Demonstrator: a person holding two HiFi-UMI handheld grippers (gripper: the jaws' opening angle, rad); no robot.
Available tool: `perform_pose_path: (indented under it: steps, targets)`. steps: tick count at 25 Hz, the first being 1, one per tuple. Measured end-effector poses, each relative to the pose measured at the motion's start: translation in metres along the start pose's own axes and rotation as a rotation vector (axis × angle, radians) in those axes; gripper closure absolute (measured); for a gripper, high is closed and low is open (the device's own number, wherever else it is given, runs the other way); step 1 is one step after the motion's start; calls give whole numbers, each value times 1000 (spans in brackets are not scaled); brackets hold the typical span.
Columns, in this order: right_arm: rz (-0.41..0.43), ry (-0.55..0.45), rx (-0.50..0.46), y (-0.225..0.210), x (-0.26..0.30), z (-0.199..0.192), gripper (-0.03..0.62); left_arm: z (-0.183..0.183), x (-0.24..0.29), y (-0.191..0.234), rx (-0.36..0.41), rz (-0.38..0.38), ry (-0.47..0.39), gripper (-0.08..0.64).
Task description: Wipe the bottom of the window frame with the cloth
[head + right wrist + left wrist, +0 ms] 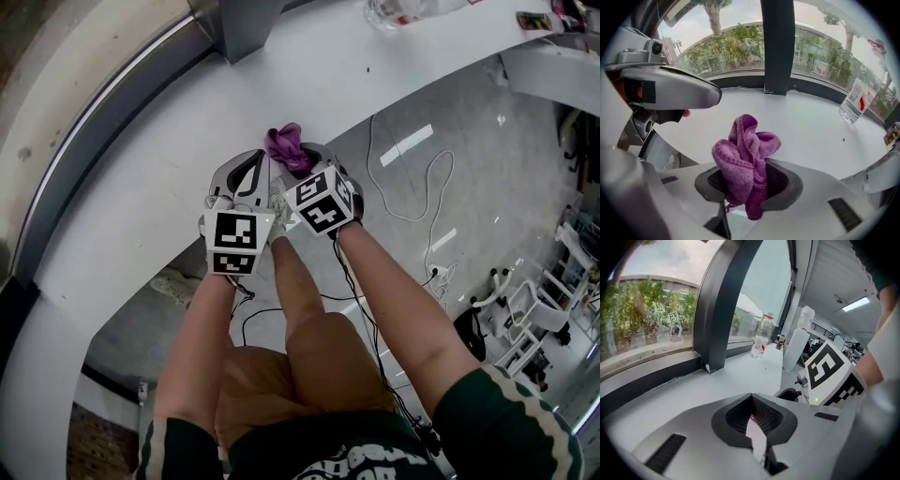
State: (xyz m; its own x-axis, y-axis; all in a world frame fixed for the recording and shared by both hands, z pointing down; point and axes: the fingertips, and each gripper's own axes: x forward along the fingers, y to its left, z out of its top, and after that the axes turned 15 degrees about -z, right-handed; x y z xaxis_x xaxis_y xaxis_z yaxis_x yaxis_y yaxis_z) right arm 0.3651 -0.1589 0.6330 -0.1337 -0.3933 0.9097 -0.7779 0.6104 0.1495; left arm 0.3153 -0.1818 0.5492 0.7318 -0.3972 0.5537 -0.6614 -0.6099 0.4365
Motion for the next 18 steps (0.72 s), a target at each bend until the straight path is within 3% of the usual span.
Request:
perform_pose_path:
  steps: [9,18]
  targets:
    - [-15,13,-14,3,2,4,426,-10,-6,2,-14,10,1,557]
    - [-30,-4,-4,-4,12,27,426,-5,-13,10,29,0,11,557]
